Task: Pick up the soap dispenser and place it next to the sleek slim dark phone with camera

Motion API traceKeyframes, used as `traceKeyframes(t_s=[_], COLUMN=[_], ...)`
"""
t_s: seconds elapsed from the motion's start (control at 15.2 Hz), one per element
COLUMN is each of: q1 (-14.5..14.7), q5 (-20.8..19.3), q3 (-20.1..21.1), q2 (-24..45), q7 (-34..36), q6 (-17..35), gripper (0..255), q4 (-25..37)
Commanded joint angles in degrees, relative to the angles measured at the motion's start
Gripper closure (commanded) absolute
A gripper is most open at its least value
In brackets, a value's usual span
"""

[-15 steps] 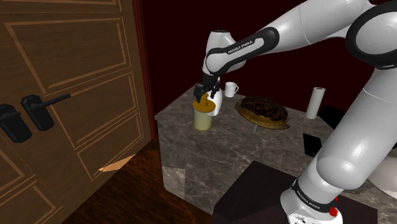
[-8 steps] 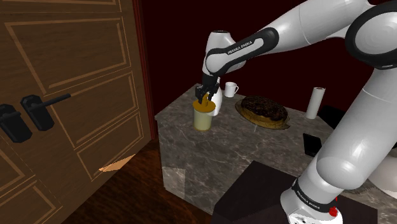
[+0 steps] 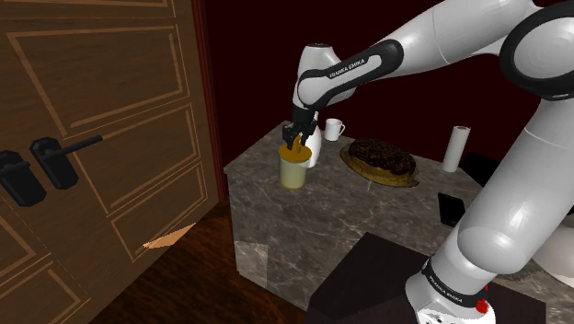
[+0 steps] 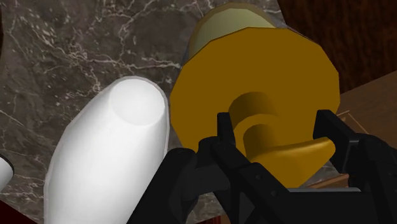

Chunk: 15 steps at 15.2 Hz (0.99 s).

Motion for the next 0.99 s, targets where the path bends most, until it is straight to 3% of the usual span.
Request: traceKeyframes(t_s=[0.0, 0.92], q1=[0.0, 0.0], q5=[0.0, 0.3], q3=[0.0, 0.0], q2=[0.1, -3.6], q7=[0.0, -0.2], q6=[0.0, -10.5], gripper=[255, 255], q4=[0.0, 6.7])
